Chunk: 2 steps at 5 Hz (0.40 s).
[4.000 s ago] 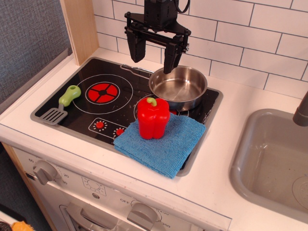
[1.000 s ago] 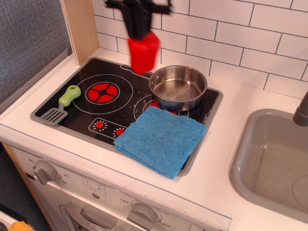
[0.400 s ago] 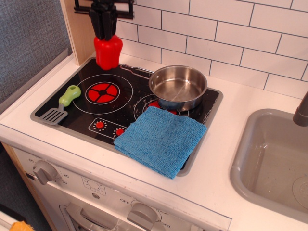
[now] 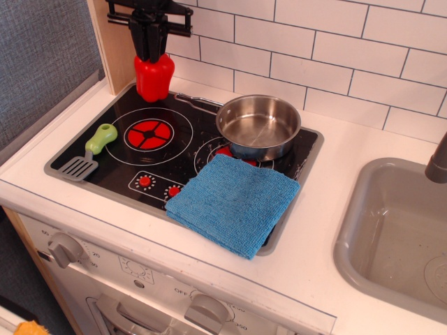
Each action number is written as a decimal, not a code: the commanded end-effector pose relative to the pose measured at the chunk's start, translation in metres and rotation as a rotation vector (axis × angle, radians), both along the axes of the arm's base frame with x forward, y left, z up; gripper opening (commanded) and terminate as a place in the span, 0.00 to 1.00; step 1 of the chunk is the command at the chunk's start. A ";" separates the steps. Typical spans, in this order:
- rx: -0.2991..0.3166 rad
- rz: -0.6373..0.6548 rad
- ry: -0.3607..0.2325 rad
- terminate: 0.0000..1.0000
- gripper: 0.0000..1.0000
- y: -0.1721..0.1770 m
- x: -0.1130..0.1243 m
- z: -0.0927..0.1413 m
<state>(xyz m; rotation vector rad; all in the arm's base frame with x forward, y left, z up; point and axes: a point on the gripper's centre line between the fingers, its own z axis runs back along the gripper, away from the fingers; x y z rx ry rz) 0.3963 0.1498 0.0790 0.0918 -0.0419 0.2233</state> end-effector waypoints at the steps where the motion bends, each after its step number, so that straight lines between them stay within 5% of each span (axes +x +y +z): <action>1: -0.041 0.061 -0.049 0.00 1.00 0.017 -0.012 0.019; 2: -0.043 0.062 -0.069 0.00 1.00 0.018 -0.015 0.032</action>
